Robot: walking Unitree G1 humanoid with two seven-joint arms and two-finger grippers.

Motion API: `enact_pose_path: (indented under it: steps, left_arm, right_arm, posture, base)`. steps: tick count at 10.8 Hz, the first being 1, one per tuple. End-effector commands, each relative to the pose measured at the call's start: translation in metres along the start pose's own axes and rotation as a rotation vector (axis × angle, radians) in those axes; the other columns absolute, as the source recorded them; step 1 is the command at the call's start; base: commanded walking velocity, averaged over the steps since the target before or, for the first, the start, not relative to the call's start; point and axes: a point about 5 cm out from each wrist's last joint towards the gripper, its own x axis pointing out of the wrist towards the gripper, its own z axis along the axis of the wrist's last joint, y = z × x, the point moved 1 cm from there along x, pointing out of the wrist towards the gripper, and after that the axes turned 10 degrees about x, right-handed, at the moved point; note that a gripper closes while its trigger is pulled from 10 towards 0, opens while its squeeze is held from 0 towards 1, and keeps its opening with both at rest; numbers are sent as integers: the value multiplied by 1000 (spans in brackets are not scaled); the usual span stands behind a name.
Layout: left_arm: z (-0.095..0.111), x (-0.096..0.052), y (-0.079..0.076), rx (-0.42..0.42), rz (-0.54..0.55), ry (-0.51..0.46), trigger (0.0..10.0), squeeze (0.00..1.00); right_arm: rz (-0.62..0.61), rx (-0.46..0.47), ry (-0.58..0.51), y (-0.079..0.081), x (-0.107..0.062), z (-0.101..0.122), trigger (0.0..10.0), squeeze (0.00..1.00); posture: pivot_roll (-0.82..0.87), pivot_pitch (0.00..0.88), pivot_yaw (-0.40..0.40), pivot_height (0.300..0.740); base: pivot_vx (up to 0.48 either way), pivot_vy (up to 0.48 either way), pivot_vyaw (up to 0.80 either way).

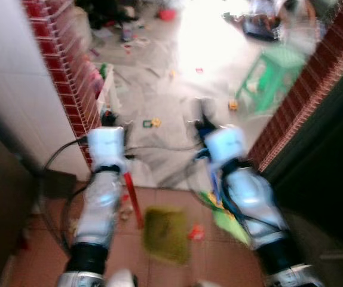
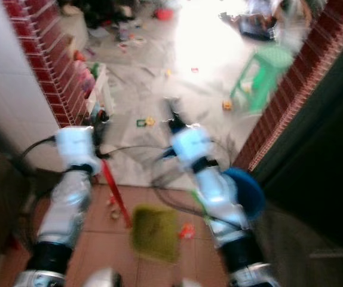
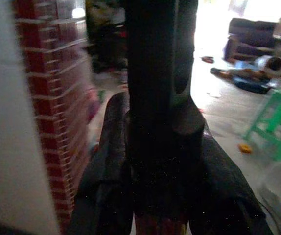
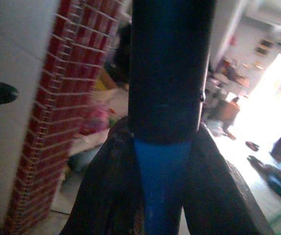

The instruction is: Sweep floor

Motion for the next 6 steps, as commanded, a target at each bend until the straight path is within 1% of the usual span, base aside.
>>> enact_pose_path:
  steps: [1, 5, 6]
  left_arm:
    - [11, 3, 2, 57, 12, -55, 10000, 0]
    - [9, 2, 3, 79, 11, -45, 10000, 0]
    - [7, 2, 1, 85, 7, -35, 10000, 0]
  right_arm:
    - [-4, -35, -58, -7, 3, 13, 10000, 0]
    - [-12, -23, -45, -7, 2, 10, 10000, 0]
    - [-15, -17, -38, -7, 2, 9, 10000, 0]
  posture:
    - [-16, 0, -19, 740]
    - [-15, 0, -21, 740]
    - [-15, 0, -20, 740]
  base:
    - [0, 0, 0]
    - [0, 0, 0]
    - [0, 0, 0]
